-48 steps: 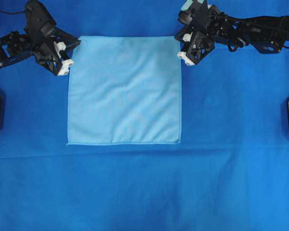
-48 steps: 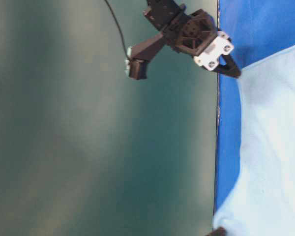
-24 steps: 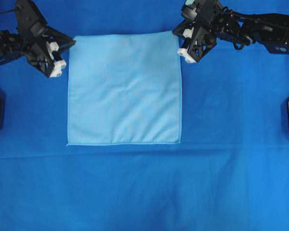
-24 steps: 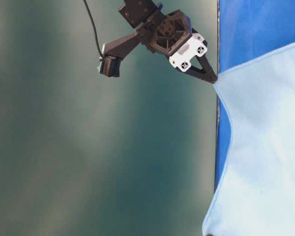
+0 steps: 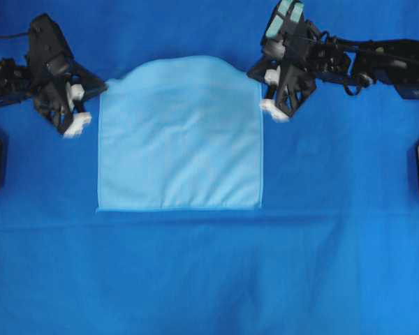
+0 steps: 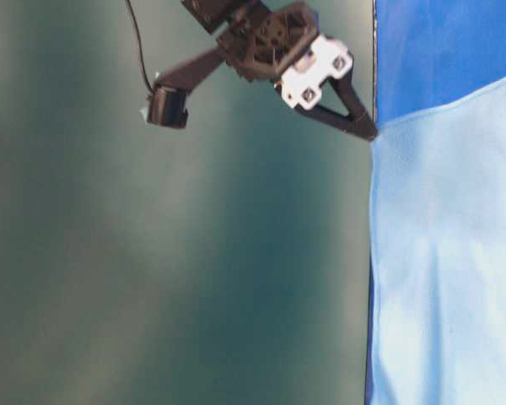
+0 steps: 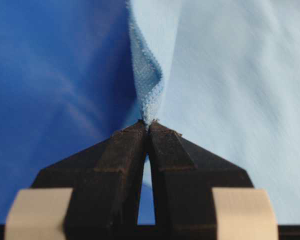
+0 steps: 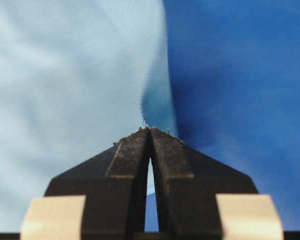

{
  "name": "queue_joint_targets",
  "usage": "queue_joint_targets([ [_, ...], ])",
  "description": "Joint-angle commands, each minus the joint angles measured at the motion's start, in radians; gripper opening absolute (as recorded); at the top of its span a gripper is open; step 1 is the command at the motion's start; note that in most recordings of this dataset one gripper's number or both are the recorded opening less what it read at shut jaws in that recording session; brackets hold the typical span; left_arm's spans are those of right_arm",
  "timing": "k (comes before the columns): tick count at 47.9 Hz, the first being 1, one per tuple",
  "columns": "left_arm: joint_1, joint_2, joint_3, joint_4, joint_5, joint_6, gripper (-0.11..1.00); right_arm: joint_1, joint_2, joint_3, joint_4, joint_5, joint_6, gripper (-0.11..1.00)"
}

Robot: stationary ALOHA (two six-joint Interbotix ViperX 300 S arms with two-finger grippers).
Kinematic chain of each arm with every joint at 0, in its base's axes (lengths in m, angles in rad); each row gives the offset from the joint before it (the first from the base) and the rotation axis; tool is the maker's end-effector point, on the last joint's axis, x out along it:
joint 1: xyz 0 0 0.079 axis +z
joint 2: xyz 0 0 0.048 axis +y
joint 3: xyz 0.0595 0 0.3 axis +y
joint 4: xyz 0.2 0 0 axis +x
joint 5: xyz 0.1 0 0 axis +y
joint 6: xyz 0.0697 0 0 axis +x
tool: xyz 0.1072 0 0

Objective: Fold the light blue towel.
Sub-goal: 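Lift the far edge and fold it toward the near edge with both grippers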

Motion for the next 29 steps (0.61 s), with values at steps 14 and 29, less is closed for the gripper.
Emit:
queue_joint_targets([
  [14,-0.299,-0.132,0.075,0.002,0.074,-0.112,0.01,0.215,-0.074,0.055,0.006,0.071,0.146,0.01],
  [29,-0.499,-0.133,0.078,0.002,0.087,-0.276,0.01,0.370,-0.074,0.064,0.006,0.084,0.253,0.01],
])
